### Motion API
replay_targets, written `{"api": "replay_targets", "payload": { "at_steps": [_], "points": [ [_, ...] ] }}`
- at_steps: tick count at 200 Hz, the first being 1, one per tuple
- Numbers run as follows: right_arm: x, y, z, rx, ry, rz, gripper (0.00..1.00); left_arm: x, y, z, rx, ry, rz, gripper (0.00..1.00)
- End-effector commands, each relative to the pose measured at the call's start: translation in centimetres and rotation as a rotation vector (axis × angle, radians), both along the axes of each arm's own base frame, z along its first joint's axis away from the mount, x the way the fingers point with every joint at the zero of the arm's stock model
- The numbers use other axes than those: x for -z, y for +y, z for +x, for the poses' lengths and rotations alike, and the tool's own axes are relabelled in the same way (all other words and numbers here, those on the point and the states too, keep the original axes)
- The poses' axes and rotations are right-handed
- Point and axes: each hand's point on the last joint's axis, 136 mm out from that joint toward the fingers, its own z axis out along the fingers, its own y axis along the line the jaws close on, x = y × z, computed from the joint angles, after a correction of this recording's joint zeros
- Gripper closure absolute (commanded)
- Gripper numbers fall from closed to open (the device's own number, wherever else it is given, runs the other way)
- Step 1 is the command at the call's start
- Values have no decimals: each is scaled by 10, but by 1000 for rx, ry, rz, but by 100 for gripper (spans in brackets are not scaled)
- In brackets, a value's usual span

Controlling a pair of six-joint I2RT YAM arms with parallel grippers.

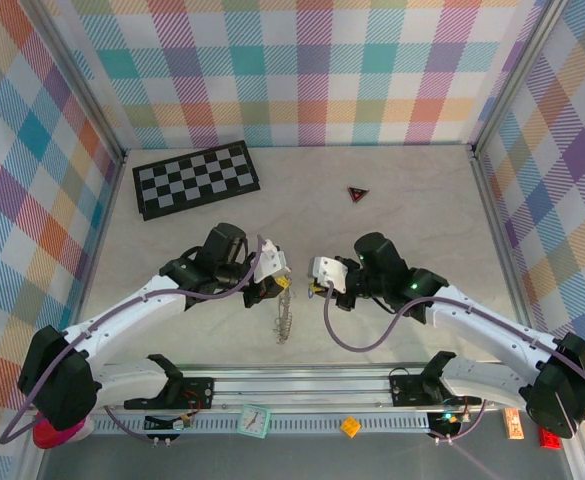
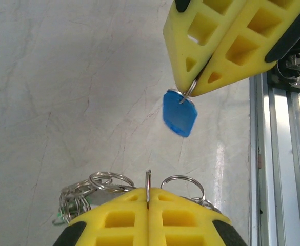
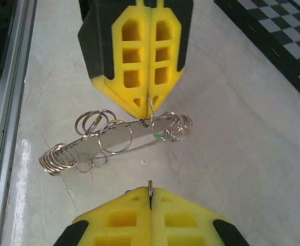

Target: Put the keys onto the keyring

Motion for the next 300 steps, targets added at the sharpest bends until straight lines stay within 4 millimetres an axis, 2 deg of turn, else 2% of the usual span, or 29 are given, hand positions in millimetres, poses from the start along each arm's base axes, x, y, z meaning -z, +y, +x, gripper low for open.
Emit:
{"api": "replay_targets", "payload": {
  "at_steps": [1,45,96,148,207,264,300],
  "points": [
    [-18,9,6,-66,-159,-7,100,-10,-11,-7,55,13,-49,100],
    [-31,19,13,-88,-306,-18,100,-10,-13,-7,58,45,-39,100],
    [-19,29,7,-137,-369,-78,100,-9,-15,-5,28,106,-36,100],
    [-15,29,15,-99,-457,-129,100,-9,-16,-6,8,167,-32,100],
    [1,26,9,-140,-467,-194,100,-11,-18,-3,-23,207,-38,100],
    [2,28,7,-150,-461,-190,100,-12,-20,-4,-22,215,-53,100],
    [10,25,3,-174,-450,-219,100,-10,-19,-3,-30,216,-48,100]
  ]
}}
